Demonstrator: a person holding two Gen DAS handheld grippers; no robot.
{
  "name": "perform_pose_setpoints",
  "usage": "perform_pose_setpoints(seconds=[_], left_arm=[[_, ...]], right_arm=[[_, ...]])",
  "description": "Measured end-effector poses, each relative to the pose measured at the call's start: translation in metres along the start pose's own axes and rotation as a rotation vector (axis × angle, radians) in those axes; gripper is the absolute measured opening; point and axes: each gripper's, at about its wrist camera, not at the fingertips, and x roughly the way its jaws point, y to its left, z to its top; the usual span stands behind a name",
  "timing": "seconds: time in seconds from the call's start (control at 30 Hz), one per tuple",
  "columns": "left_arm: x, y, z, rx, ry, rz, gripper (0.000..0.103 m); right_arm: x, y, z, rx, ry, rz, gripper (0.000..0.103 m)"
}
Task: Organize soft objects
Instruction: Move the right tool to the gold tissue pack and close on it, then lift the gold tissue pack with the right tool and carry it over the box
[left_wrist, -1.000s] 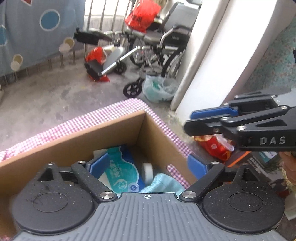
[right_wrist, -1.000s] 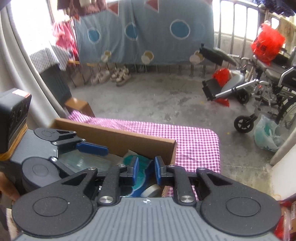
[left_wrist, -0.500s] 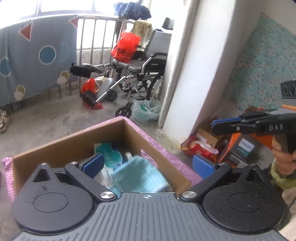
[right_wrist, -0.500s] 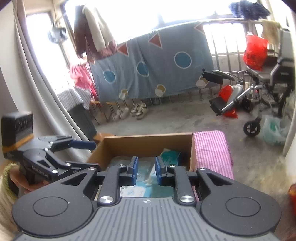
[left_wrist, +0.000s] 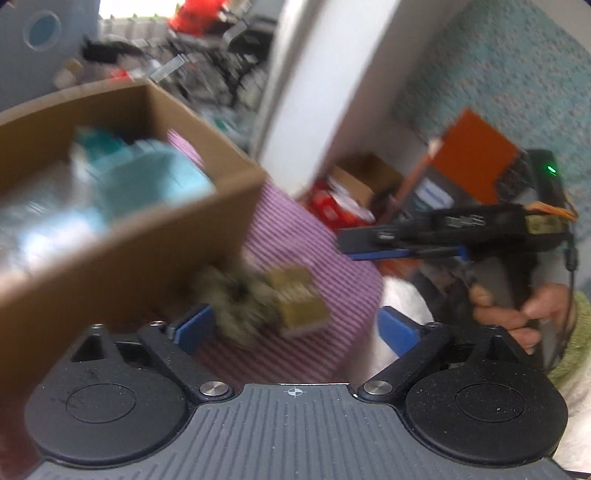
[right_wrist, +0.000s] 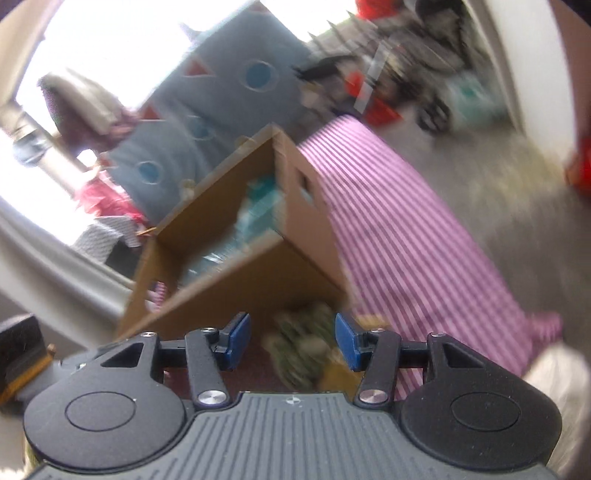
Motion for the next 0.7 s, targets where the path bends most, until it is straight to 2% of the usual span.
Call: perform_pose_setpoints(seconds=[0.1,0.17,0.23,0.43,0.53,0.7], left_arm=[[0.037,-0.014,-0.016,0.008,0.066,-0.073,0.08],[0.059,-0.022,-0.02,0.032,0.093,-0.091,0.074],[0.08,-0.025,-0.02,0.037,0.127,-0.108,0.073],[0.12,-0.034,-0.025,0.05,0.179,-0.073,0.073],[0.127,-0.038,-0.029,0.057,0.196,-0.067,0.073],[0.135,-0.044,-0.031,0.084,0.199,-0.029,0.075]], right_arm=[[0.018,-0.02,-0.011,0.038,0.035,-0.051,0.05],[0.027,-0.03,-0.016,0.05,0.059,-0.069,0.048],[0.033,-0.039,-0.02,0.061,0.076,-0.072,0.045],[0.05,-0.048,-0.021,0.052,0.11,-0.076,0.042],[0.055,-0.05,-0.018,0.049,0.123,-0.07,0.038],[0.062,-0.054,-0.021,0.053,0.123,-0.064,0.038]])
